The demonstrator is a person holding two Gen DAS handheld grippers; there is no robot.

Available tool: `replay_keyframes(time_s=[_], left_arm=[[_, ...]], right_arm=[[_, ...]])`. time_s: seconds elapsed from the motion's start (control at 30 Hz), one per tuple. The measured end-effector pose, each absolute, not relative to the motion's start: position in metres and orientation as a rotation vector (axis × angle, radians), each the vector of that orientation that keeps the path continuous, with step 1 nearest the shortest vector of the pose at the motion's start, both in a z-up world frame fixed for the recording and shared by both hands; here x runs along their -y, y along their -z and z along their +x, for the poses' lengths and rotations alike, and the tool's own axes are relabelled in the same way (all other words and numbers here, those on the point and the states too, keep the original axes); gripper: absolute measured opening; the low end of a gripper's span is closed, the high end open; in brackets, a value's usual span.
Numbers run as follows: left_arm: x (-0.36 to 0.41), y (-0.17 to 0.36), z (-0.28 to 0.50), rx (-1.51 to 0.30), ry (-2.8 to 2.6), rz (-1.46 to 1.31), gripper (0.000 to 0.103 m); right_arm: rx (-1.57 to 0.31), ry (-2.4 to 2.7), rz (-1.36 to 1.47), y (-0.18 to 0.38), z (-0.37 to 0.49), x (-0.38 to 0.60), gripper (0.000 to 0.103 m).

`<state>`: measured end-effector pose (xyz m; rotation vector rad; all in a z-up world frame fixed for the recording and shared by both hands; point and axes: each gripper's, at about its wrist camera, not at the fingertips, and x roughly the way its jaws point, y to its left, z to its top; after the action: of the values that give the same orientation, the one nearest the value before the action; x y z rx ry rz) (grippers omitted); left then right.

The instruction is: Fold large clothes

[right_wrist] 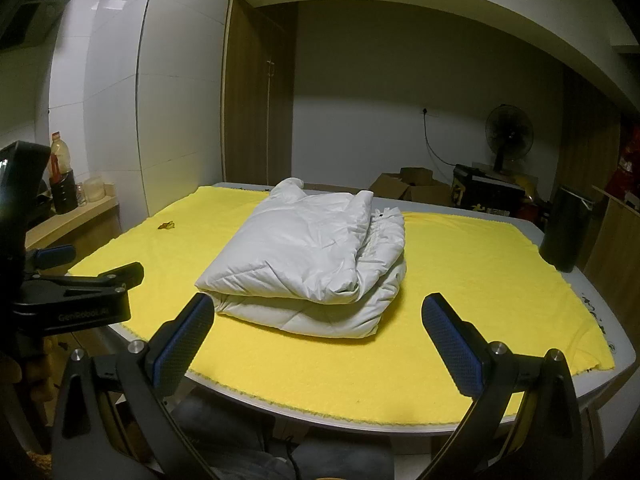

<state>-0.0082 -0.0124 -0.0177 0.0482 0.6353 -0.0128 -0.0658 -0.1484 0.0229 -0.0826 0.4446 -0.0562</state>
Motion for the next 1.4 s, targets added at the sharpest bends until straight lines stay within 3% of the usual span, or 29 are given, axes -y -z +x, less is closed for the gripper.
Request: replay_keyframes(time_s=[1.4], left_arm=[[0.0114,0.0199,-0.0091,-0.642,0.016,0.048,0.103]], right_arm=[[-0.445,0.063,-0.082,-0.0217,-0.0631,0.1414,0.103]])
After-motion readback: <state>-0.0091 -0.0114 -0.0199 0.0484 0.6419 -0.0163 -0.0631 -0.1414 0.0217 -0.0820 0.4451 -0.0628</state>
